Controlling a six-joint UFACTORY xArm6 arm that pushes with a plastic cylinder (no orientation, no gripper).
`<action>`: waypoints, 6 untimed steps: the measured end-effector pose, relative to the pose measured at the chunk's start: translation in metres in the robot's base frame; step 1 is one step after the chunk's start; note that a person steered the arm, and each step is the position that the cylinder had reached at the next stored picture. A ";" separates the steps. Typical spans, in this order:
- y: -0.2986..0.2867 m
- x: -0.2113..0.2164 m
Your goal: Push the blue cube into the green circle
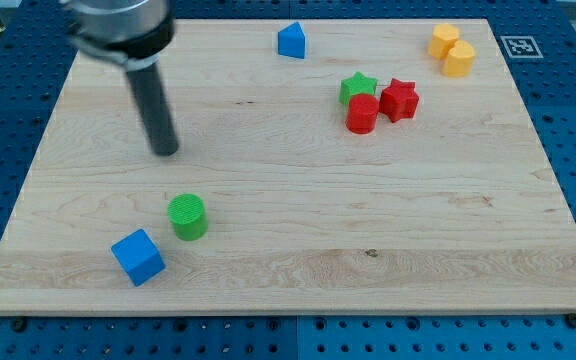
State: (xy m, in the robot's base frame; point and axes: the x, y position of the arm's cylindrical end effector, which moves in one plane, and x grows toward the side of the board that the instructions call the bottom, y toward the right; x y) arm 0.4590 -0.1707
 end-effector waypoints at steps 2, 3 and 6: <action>-0.097 0.115; -0.093 0.158; 0.010 0.152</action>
